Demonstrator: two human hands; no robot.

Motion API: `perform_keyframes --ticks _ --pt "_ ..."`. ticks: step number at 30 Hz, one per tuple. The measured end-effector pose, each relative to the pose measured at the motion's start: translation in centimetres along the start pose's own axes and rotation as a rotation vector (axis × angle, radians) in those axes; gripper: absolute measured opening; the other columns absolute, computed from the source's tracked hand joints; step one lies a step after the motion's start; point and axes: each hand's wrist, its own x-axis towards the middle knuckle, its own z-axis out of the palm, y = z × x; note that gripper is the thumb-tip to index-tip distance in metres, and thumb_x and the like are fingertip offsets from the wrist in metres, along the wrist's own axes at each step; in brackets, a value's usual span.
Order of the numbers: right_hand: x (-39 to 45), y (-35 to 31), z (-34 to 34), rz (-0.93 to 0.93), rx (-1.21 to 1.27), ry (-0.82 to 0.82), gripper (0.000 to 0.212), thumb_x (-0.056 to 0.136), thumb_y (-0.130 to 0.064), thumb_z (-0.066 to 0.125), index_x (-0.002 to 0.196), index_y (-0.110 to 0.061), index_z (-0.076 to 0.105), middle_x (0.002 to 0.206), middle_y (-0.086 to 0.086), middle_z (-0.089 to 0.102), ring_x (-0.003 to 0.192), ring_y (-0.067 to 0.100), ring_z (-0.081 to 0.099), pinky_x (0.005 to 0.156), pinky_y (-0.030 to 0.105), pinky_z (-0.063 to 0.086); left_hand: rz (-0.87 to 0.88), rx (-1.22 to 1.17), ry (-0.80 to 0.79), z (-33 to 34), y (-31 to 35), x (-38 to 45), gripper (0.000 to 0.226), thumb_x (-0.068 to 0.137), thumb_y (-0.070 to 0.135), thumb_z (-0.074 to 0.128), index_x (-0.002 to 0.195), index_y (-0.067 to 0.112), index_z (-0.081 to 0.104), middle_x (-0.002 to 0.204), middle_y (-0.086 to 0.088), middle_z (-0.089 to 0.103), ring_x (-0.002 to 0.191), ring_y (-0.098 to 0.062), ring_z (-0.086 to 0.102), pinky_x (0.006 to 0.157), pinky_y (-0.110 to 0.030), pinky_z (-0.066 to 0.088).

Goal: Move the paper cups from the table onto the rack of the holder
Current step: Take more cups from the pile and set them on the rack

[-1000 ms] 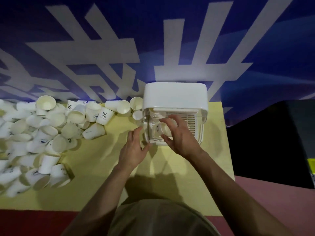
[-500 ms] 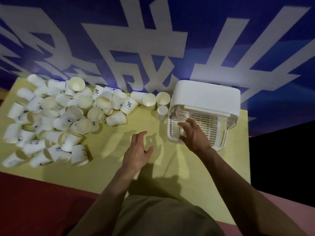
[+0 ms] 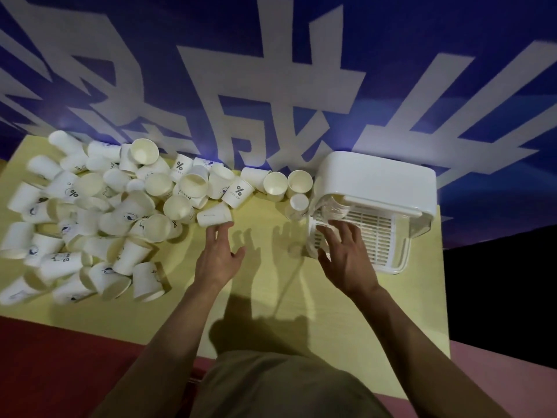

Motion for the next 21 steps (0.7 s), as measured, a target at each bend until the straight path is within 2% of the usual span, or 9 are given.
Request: perform_keyframes --ticks 4,8,13,16,21 --pt "-0.1 -3.3 0.2 -0.057 0.028 0.025 0.052 0.091 -0.021 0.067 0.141 -0.013 0.054 0.143 0.014 0.051 0.130 0.038 0.044 0.107 0.050 0.042 -0.016 0.019 0.024 -1.8 -2.3 3.3 0.066 0.089 0.025 0.074 0.145 0.017 0.040 0.149 -0.006 0.032 0.094 -0.035 0.067 0.080 -0.052 0.056" --pt "0.2 -6.1 0.8 -0.071 0.063 0.049 0.052 0.090 -0.016 0.069 0.140 -0.011 0.056 0.140 0.016 0.053 0.127 0.039 0.046 0.104 0.051 0.045 -0.030 0.029 -0.020 -2.2 -3.7 6.2 0.071 0.087 0.021 0.076 0.147 0.017 0.038 0.151 -0.005 0.030 0.114 -0.034 0.059 0.085 -0.050 0.055" --pt "0.2 -7.7 1.9 -0.084 0.021 0.058 0.051 0.090 -0.018 0.070 0.138 -0.014 0.057 0.137 0.013 0.055 0.125 0.035 0.046 0.105 0.047 0.046 -0.032 0.056 -0.130 -1.3 -5.0 8.1 0.078 0.087 0.019 0.074 0.152 0.023 0.030 0.154 0.001 0.026 0.114 -0.029 0.060 0.079 -0.044 0.055" --pt "0.7 -8.4 2.5 -0.034 0.010 0.060 0.050 0.089 -0.021 0.068 0.137 -0.020 0.055 0.137 0.008 0.054 0.127 0.031 0.044 0.107 0.043 0.046 0.008 0.068 -0.134 -1.1 -5.7 9.5 0.079 0.087 0.017 0.074 0.152 0.027 0.030 0.153 0.000 0.031 0.119 -0.030 0.057 0.079 -0.046 0.054" --pt "2.2 -9.5 3.1 -0.004 0.032 0.056 0.050 0.089 -0.017 0.069 0.138 -0.015 0.059 0.135 0.010 0.056 0.124 0.032 0.047 0.104 0.045 0.047 0.040 0.143 -0.211 -1.0 -6.2 11.0 0.074 0.088 0.023 0.074 0.150 0.029 0.034 0.146 -0.003 0.039 0.115 -0.031 0.061 0.079 -0.048 0.055"
